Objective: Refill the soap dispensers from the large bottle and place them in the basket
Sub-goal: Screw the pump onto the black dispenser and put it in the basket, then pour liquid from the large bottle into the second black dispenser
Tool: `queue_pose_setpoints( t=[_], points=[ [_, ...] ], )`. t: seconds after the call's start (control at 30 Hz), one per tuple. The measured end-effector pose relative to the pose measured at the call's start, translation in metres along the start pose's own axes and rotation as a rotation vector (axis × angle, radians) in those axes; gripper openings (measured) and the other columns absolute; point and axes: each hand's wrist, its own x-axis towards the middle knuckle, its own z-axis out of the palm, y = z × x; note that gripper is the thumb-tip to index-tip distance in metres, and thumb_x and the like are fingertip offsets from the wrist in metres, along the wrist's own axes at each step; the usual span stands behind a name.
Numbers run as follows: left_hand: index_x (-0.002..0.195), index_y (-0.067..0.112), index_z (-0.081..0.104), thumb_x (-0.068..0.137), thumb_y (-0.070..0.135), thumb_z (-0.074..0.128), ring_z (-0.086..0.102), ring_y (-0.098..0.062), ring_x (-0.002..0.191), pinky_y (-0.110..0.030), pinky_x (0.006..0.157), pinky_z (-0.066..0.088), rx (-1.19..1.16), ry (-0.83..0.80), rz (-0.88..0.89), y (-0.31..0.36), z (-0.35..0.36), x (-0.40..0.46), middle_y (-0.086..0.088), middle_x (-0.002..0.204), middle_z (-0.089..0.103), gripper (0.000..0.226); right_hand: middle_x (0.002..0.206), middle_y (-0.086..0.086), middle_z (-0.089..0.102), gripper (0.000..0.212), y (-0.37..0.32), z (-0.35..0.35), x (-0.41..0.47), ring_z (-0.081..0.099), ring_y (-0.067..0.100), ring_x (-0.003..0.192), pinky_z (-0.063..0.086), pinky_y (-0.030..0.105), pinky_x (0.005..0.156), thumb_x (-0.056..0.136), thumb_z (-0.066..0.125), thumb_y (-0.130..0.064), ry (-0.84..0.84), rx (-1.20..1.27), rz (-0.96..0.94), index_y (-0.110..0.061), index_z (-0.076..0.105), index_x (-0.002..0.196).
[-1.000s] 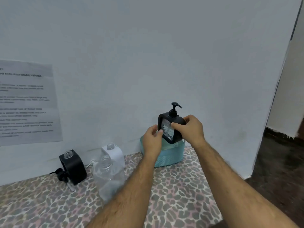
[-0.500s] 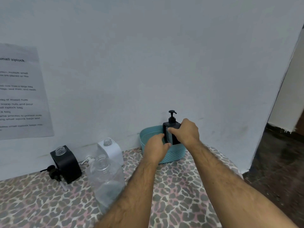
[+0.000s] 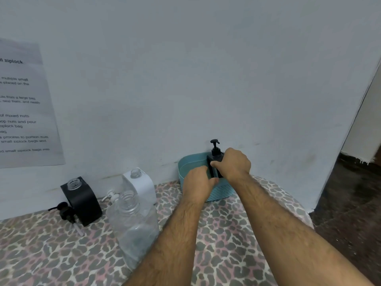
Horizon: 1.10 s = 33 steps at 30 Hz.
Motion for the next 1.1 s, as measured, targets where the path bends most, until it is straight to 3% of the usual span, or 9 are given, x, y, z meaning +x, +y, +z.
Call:
queue_pose_setpoints(
  t=[0.2,0.33,0.43,0.53,0.83,0.9,1.0,1.1],
  points=[
    [0.115,0.013,0.061,0.089,0.041,0.066,0.049,-0.01,0.081,-0.028,0.069,0.04,-0.043,-0.005,0.003,0.0,-0.001,-0.001,0.001,0.105,0.067,0.039,0.082,-0.002,0.061,0.038,-0.003,-0.006,0.006,0.059,0.018,0.076,0.039,0.022,0.05,0.076,0.077,-0.047,-0.062,-0.064,0.02,-0.017,0.057,0.088],
    [0.121,0.01,0.06,0.091,0.041,0.064,0.041,-0.008,0.085,-0.027,0.072,0.033,-0.03,0.008,0.002,0.001,0.0,-0.003,-0.002,0.113,0.066,0.044,0.102,0.003,0.063,0.056,0.005,-0.008,0.012,0.053,0.024,0.106,0.05,0.033,0.082,0.069,0.078,-0.059,-0.079,-0.183,0.069,-0.018,0.059,0.101],
    [0.121,0.009,0.06,0.092,0.04,0.063,0.051,-0.014,0.089,-0.03,0.075,0.038,-0.02,0.006,-0.002,0.002,0.0,-0.005,-0.002,0.111,0.065,0.043,0.106,0.003,0.062,0.062,0.011,-0.007,0.012,0.052,0.024,0.109,0.048,0.035,0.088,0.065,0.079,-0.064,-0.098,-0.21,0.095,-0.018,0.059,0.103],
    [0.121,0.009,0.061,0.092,0.04,0.063,0.06,-0.02,0.108,-0.032,0.086,0.045,-0.024,0.001,0.0,0.002,0.001,-0.006,-0.004,0.119,0.066,0.042,0.106,0.002,0.063,0.064,0.012,-0.005,0.01,0.054,0.024,0.107,0.045,0.035,0.088,0.063,0.08,-0.064,-0.097,-0.227,0.103,-0.02,0.059,0.104],
    [0.123,0.009,0.06,0.092,0.037,0.064,0.057,-0.021,0.115,-0.033,0.093,0.044,-0.038,-0.018,0.019,0.005,-0.002,-0.008,-0.005,0.123,0.064,0.042,0.112,0.004,0.061,0.072,0.016,-0.006,0.005,0.058,0.025,0.107,0.046,0.036,0.086,0.061,0.079,-0.069,-0.093,-0.203,0.127,-0.019,0.061,0.109],
    [0.125,0.009,0.06,0.092,0.034,0.063,0.054,-0.02,0.121,-0.032,0.099,0.04,-0.052,0.005,0.06,0.004,0.0,-0.012,-0.005,0.126,0.062,0.041,0.11,0.004,0.062,0.069,0.019,-0.007,0.002,0.06,0.026,0.104,0.048,0.036,0.086,0.063,0.077,-0.071,-0.074,-0.161,0.122,-0.018,0.062,0.105],
    [0.134,0.008,0.054,0.095,0.029,0.059,0.033,-0.022,0.142,-0.036,0.119,0.019,-0.085,0.048,0.156,0.0,0.0,-0.02,-0.005,0.138,0.055,0.044,0.102,0.005,0.064,0.062,0.025,-0.013,-0.004,0.062,0.027,0.095,0.051,0.037,0.079,0.071,0.069,-0.071,0.044,-0.066,0.083,-0.014,0.065,0.097],
    [0.139,0.009,0.05,0.098,0.029,0.055,0.032,-0.02,0.142,-0.041,0.121,0.017,-0.126,0.129,0.214,0.0,-0.003,-0.033,-0.003,0.143,0.051,0.046,0.098,0.007,0.068,0.057,0.03,-0.024,-0.014,0.064,0.028,0.09,0.052,0.036,0.073,0.079,0.066,-0.066,0.16,0.062,0.04,-0.011,0.069,0.096]
  ],
)
